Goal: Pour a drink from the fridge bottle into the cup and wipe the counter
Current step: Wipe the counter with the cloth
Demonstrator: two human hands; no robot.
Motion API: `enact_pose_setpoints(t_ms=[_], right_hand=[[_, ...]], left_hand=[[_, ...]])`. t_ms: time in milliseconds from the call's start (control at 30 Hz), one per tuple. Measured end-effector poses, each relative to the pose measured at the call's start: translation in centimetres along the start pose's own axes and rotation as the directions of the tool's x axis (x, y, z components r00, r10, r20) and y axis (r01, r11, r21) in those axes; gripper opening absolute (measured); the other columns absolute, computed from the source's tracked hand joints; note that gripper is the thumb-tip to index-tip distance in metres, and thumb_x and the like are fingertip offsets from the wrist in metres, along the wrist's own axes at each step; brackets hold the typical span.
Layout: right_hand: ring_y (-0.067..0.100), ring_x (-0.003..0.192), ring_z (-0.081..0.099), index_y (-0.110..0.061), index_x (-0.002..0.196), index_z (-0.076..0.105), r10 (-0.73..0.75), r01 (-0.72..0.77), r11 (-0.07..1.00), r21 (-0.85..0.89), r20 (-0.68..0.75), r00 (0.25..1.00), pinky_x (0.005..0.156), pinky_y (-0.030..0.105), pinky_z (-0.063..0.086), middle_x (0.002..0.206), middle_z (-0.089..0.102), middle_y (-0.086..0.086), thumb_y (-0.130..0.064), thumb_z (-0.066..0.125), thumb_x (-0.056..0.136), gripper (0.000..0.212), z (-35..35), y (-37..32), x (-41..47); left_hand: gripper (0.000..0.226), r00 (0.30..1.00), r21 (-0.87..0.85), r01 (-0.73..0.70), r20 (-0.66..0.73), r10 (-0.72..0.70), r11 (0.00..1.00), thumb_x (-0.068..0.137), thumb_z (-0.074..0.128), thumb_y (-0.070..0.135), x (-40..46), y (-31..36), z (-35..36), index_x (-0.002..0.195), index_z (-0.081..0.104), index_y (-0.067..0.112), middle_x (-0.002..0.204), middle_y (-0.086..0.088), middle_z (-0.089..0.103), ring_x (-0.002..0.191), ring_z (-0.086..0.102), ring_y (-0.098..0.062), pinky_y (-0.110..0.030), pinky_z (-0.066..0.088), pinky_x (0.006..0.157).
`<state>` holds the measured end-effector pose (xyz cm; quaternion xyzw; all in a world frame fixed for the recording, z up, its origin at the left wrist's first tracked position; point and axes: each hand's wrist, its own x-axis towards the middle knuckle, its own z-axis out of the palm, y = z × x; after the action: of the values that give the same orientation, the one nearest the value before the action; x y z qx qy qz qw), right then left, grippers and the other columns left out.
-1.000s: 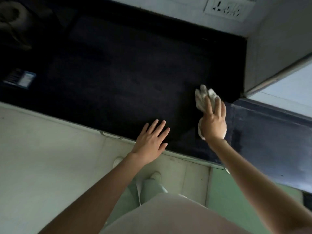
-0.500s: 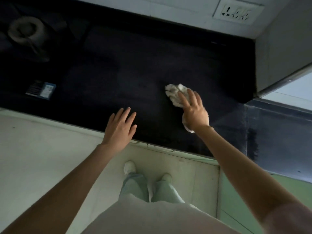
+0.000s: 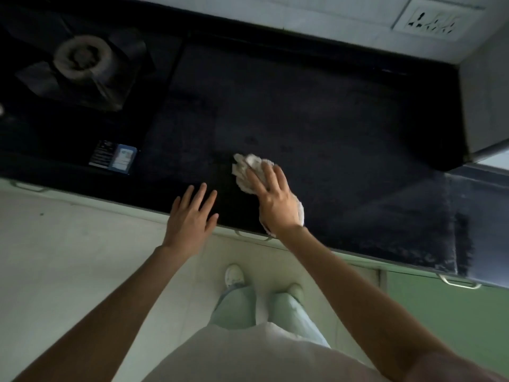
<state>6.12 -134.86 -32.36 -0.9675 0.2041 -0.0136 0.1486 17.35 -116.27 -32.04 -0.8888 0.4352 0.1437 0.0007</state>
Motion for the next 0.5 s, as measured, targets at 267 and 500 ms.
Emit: enact_pose_setpoints(t_ms=[267, 500], right_hand=[[0.032, 0.143, 0.013, -0.035, 0.149, 0.020, 0.376, -0.376, 0.926, 0.022, -0.089, 0.922, 0.075, 0.051, 0.058, 0.156, 0.016, 0.008, 0.000, 0.056, 0.079, 0.086, -1.7, 4.7, 0.3], [0.036, 0.140, 0.028, -0.030, 0.148, 0.030, 0.124, -0.125, 0.992, -0.005, -0.113, 0.986, 0.073, 0.038, 0.057, 0.153, 0.030, 0.011, 0.002, 0.058, 0.077, 0.083, 1.9, -4.0, -1.8]], left_hand=[[0.057, 1.000, -0.050, -0.011, -0.011, 0.011, 0.999, 0.094, 0.029, 0.042, -0.1, -0.3, 0.3, 0.138, 0.049, 0.013, 0.146, -0.016, 0.044, 0.132, 0.040, -0.042, -0.059, 0.040, 0.099], [0.053, 1.000, -0.083, -0.004, -0.019, 0.003, 0.997, 0.095, 0.033, 0.038, -0.2, -0.3, 0.6, 0.138, 0.050, 0.011, 0.146, -0.015, 0.044, 0.133, 0.040, -0.041, -0.059, 0.039, 0.099]])
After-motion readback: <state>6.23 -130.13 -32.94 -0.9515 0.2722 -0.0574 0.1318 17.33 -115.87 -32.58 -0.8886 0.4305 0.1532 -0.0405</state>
